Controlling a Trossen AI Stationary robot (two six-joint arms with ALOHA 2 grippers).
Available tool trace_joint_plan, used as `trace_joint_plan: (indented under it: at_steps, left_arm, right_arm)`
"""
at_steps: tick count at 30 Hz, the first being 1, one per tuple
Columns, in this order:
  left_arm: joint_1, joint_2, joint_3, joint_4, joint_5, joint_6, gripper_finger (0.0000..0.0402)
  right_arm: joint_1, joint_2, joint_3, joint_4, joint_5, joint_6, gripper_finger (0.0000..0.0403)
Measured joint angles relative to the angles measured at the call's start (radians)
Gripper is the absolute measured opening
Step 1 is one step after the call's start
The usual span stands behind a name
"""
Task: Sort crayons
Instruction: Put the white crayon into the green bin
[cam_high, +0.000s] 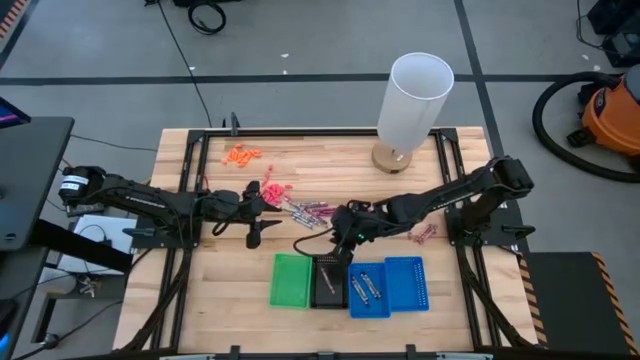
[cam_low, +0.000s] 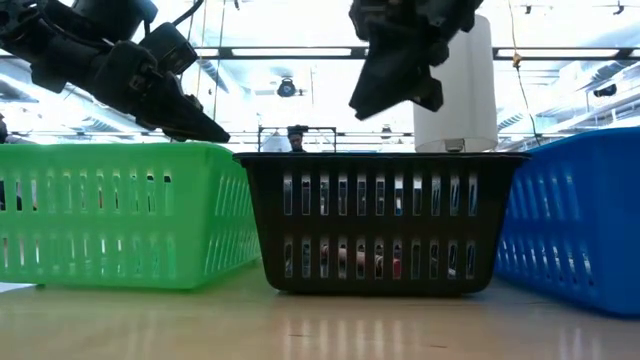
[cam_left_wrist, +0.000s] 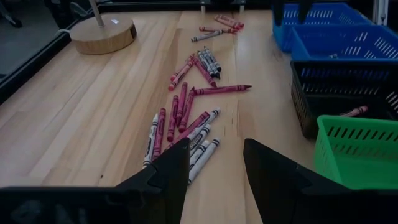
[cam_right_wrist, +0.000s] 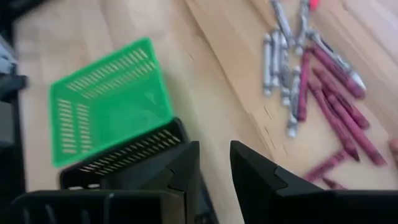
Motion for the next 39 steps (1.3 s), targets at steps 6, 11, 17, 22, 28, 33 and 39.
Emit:
trace_joint_plan:
  at_steps: [6, 11, 17, 22, 28, 33, 39]
  left_arm:
    - [0.000, 0.000, 0.000, -0.005, 0.000, 0.000, 0.0162]
    - [0.000, 0.000, 0.000, -0.016, 0.000, 0.000, 0.0162]
    - [0.000, 0.000, 0.000, -0.044, 0.000, 0.012, 0.0162]
    - [0.020, 0.001, 0.000, -0.117, -0.011, -0.022, 0.0162]
    - [0.050, 0.042, 0.053, -0.255, 0.001, -0.009, 0.0162]
    - [0.097, 0.126, 0.072, -0.258, 0.043, 0.024, 0.0162]
    - [0.113, 0.216, 0.094, -0.250, 0.046, 0.092, 0.0162]
  right_arm:
    - [-0.024, 0.001, 0.000, -0.027, 0.053, 0.051, 0.0098]
    - [-0.031, 0.006, 0.000, -0.044, 0.089, 0.040, 0.0098]
    - [-0.026, 0.006, 0.000, -0.179, 0.211, -0.011, 0.0098]
    - [-0.030, 0.004, -0.029, -0.226, 0.304, -0.044, 0.0098]
    - [-0.059, -0.016, -0.108, -0.165, 0.323, -0.113, 0.0098]
    - [-0.081, -0.028, -0.139, -0.044, 0.336, -0.189, 0.0098]
    - [-0.084, -0.028, -0.140, 0.085, 0.372, -0.302, 0.0098]
